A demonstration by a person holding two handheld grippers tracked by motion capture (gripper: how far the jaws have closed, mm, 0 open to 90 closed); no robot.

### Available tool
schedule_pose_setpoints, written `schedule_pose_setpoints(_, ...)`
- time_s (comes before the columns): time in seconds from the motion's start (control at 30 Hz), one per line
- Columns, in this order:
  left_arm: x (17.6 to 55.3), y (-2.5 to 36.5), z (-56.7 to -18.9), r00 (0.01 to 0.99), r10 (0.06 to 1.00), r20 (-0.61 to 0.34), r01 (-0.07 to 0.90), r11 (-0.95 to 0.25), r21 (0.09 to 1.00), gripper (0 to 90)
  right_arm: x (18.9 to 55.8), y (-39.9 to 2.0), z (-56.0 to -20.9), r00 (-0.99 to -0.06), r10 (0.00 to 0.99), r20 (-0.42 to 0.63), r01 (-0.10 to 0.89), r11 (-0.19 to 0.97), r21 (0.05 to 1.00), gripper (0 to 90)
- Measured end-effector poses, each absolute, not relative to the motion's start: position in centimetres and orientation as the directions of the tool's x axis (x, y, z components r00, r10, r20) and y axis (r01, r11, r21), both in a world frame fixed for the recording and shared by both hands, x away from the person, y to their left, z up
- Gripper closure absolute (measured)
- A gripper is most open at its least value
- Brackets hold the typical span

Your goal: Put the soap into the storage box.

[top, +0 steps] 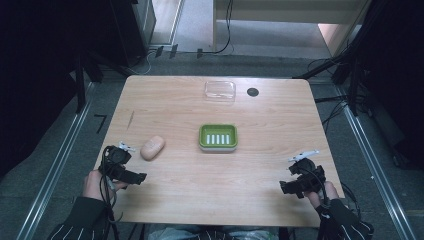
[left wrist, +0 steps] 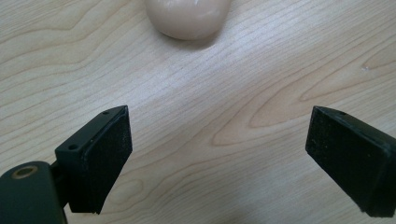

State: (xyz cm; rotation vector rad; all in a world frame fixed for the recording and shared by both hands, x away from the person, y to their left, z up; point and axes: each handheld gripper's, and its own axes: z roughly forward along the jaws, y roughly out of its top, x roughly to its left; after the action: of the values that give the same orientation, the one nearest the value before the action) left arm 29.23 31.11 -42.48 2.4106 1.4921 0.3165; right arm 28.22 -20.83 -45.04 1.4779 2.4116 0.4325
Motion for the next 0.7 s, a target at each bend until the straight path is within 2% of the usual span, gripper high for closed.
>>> schedule_pose_setpoints(0.7, 29.79, 31.00, -42.62, 0.461, 0.886, 0.048, 0.833, -0.451, 0.321, 7.9, 28.28, -20.54, -45.03, -0.443, 0.892, -0.088, 0.810, 0.440, 0.387, 14.2)
